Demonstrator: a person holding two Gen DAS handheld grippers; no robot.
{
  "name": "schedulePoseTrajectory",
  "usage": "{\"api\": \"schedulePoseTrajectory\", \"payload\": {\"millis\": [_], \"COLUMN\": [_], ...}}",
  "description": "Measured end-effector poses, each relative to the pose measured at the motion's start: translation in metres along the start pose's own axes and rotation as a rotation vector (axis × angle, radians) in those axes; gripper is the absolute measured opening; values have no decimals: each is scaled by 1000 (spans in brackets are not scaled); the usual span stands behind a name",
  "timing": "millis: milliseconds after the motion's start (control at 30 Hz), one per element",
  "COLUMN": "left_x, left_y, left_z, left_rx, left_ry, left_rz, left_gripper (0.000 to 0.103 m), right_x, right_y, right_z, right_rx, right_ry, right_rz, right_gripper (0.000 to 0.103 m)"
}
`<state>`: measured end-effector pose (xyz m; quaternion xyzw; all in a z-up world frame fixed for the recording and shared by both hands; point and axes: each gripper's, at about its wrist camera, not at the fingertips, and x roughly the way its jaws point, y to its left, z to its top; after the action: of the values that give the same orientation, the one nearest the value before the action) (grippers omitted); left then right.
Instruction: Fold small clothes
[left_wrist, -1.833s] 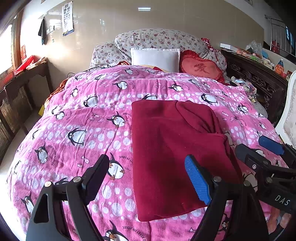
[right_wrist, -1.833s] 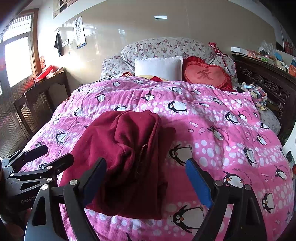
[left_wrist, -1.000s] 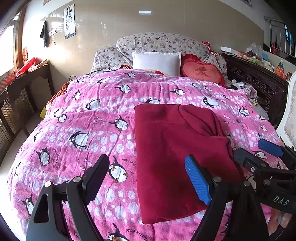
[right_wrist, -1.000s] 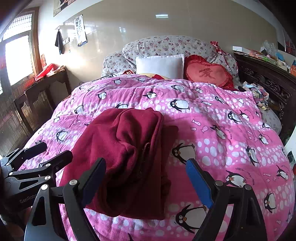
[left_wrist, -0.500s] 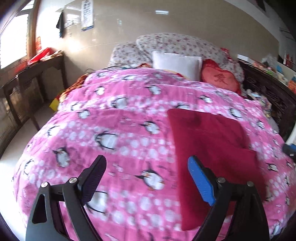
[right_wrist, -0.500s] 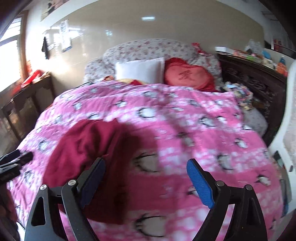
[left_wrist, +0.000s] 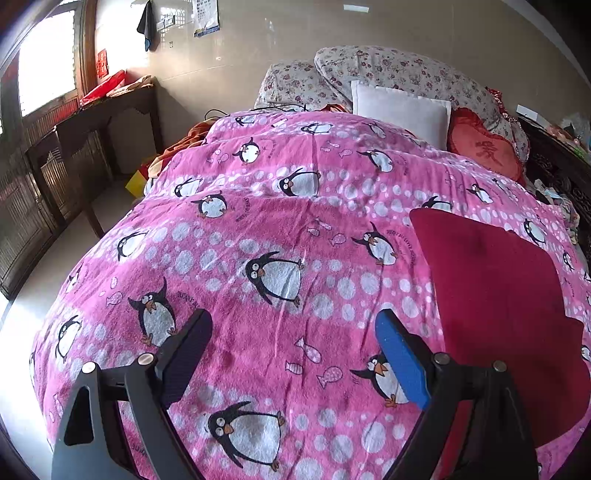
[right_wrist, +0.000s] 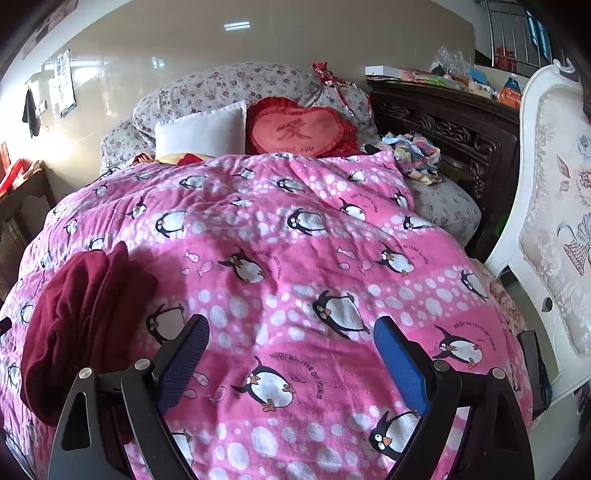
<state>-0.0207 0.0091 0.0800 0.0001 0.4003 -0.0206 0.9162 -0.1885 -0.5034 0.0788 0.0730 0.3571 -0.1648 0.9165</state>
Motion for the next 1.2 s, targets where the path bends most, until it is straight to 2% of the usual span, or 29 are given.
{"api": "schedulePoseTrajectory", "payload": {"millis": [500, 700, 833, 1033, 1200], "left_x": [-5, -22, -35, -45, -45], "left_y": [-6, -34, -65, -101, -114], "left_z": [0, -3, -10, -19, -26], "left_rx": [17, 56, 104, 165, 187], "left_ry": [-13, -29, -43, -47, -44], "left_rz": [-26, -106, -160, -188, -187], "left_gripper": [89, 89, 89, 89, 89], "right_x": [7, 3, -7, -17, -17], "right_y": [41, 59, 90, 139, 161], "right_z": [-3, -9, -17, -26, -31], "right_rx": [-63, -76, -135, -210, -234], "right_ry": [16, 25, 3, -28, -30], "right_rz": [52, 84, 131, 201, 230], "right_gripper": [94, 94, 94, 94, 94]}}
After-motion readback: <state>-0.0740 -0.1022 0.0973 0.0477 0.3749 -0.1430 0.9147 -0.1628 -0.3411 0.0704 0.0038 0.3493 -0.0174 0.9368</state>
